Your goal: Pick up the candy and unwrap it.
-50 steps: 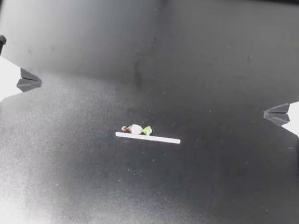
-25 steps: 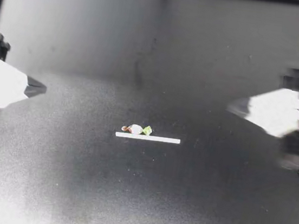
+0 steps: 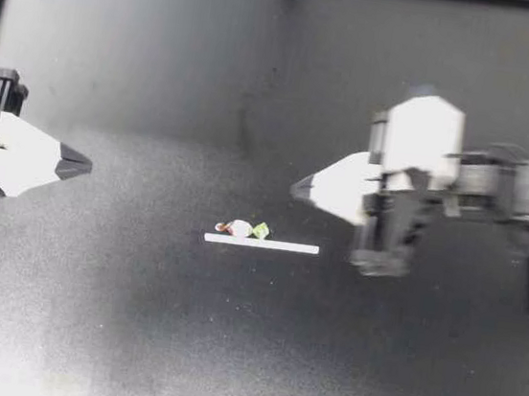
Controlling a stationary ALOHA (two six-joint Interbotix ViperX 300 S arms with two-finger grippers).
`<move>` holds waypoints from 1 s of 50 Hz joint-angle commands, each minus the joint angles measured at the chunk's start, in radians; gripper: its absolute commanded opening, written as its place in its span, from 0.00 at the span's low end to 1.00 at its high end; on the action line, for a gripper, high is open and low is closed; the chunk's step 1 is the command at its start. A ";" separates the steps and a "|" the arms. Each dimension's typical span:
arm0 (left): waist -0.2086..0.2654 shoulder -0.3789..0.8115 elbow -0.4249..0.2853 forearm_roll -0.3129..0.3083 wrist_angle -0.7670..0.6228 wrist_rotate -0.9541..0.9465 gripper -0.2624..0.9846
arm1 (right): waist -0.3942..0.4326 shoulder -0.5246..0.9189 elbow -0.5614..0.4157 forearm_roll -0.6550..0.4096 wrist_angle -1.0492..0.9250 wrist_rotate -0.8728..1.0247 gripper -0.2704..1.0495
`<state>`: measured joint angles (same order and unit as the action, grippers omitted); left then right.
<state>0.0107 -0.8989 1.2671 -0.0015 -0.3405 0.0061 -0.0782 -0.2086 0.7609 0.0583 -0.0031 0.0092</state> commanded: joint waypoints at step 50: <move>0.003 0.008 0.015 -0.002 -0.009 0.003 0.14 | -0.003 0.505 -0.391 0.008 0.446 0.080 0.64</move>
<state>0.0107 -0.8974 1.2947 -0.0015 -0.3421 0.0077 -0.0782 0.3083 0.3896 0.0660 0.4449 0.0844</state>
